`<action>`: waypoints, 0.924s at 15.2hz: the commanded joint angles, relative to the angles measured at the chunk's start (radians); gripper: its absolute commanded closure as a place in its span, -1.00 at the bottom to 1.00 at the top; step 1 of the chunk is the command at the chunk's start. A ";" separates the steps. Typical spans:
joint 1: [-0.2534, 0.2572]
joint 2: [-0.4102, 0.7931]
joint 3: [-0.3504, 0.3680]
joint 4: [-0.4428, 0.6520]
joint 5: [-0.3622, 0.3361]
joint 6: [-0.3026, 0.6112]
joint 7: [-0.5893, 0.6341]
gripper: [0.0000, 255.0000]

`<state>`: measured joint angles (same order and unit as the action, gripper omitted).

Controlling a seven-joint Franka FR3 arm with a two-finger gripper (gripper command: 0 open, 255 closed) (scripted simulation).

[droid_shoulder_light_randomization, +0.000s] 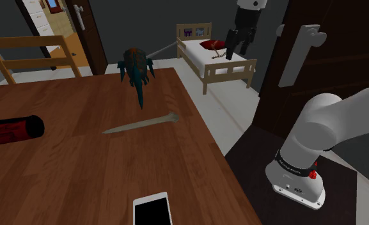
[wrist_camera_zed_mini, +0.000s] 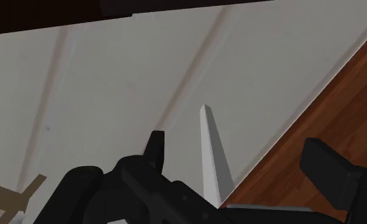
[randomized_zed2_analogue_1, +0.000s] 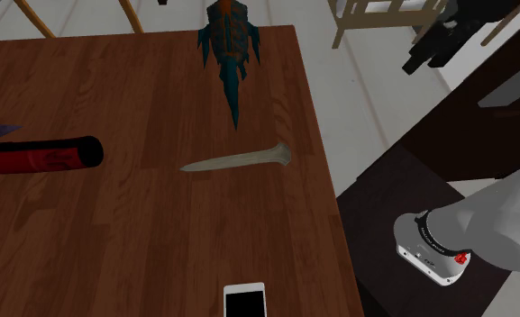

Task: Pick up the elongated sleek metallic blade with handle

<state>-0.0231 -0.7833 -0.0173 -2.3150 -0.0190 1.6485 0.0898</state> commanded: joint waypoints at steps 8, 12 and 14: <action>0.100 0.215 0.039 0.086 0.033 0.102 -0.114 -1.00; 0.152 0.333 0.067 0.147 0.048 0.144 -0.179 -1.00; 0.176 0.390 0.083 0.179 0.054 0.161 -0.211 -1.00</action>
<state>0.1400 -0.4293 0.0579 -2.1541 0.0317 1.7949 -0.1028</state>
